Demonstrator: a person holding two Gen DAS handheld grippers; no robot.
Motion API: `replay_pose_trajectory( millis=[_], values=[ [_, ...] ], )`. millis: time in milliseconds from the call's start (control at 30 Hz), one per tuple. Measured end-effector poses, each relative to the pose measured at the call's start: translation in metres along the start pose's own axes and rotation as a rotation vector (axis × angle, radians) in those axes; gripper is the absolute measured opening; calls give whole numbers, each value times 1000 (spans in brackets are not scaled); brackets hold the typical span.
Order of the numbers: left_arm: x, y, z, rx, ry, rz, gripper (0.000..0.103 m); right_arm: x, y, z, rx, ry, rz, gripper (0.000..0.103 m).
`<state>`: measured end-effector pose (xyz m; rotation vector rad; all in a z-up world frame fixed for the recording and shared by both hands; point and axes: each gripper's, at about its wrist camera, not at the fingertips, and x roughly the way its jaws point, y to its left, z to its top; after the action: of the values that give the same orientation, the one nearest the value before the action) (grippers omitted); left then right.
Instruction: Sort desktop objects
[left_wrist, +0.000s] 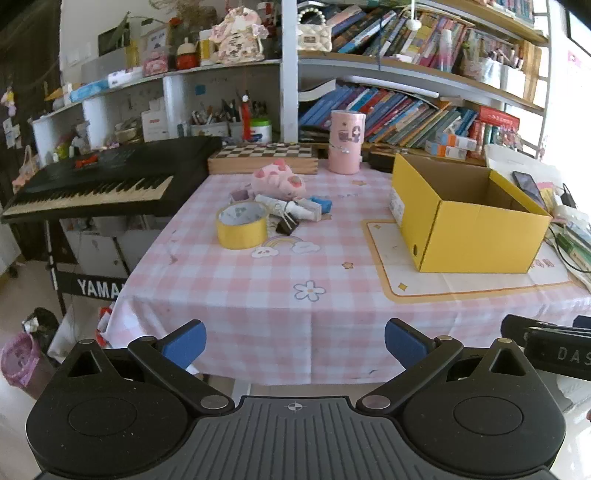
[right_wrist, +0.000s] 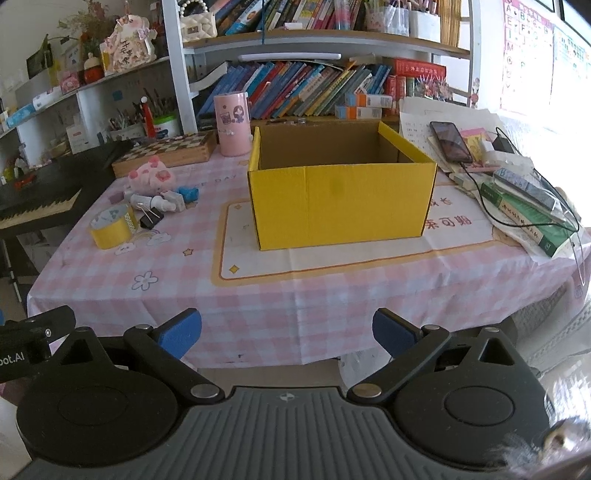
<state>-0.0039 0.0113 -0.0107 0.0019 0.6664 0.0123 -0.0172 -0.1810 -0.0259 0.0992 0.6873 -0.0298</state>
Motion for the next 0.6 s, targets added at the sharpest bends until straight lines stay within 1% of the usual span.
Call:
replay_pose_trajectory(
  millis=[100,200,400,600],
  values=[
    [-3,-3,2,18,-25,-6,103,-1,1,0,-5,-7,16,100],
    [-4,-5,2,30,-34,-12,103,-2,1,1,-14,-15,13,99],
    [-2,0,3,5,-34,-18,103,-2,5,1,-34,-23,2,100],
    [0,1,2,9,-20,-2,103,-2,10,2,-56,-25,28,100]
  ],
)
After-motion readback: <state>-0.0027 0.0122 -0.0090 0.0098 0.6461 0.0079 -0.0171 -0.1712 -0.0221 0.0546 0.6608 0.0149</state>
